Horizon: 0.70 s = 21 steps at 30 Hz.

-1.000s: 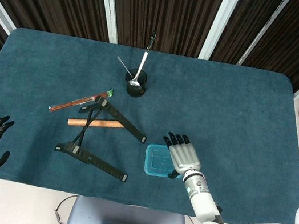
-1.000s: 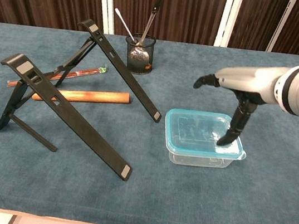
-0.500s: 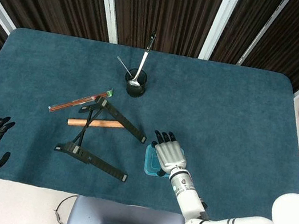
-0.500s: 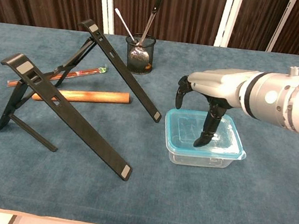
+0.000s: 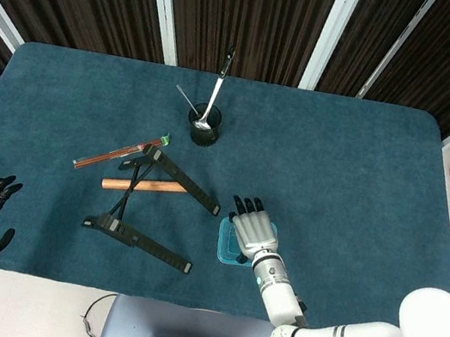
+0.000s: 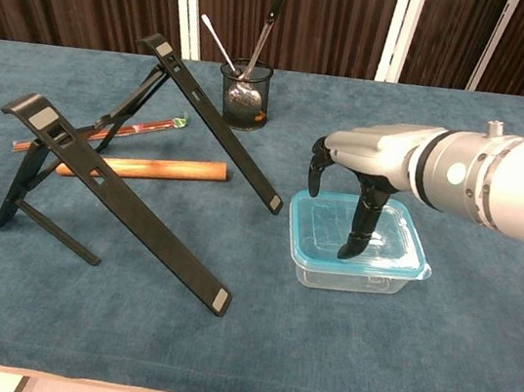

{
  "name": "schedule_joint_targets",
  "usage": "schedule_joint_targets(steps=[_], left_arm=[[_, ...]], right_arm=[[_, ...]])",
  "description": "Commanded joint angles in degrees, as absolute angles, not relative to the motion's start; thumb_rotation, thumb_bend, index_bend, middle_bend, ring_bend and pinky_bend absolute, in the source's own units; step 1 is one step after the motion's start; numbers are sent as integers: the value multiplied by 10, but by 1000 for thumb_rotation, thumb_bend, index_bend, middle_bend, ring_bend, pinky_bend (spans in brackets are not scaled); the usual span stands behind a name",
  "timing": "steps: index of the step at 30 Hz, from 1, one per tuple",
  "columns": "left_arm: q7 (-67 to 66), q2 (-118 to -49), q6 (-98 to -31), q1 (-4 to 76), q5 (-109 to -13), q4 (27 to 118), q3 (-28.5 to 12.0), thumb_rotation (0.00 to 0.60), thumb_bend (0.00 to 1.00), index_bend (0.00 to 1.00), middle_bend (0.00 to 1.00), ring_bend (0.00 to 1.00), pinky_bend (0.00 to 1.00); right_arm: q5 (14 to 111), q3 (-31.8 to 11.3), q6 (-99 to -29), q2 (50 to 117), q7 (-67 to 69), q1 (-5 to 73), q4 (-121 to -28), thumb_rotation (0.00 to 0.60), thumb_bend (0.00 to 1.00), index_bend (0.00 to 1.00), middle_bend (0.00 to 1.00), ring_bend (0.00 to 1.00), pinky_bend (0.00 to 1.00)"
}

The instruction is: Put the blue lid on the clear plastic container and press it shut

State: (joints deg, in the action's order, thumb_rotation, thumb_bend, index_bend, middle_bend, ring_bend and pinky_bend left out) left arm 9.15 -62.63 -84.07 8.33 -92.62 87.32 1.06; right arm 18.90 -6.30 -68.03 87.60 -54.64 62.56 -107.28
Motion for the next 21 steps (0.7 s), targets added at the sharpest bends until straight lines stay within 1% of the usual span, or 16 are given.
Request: schedule_joint_targets(steps=[1, 21], left_arm=[[92, -626, -841, 84, -927, 873, 11, 600, 426, 0, 0, 0, 77], [96, -625, -839, 86, -932, 872, 14, 600, 426, 0, 0, 0, 76]], right_arm=[[185, -63, -679, 878, -550, 628, -1070, 600, 174, 424, 27, 0, 27], [161, -64, -676, 886, -571, 643, -1057, 600, 174, 426, 27, 0, 28]])
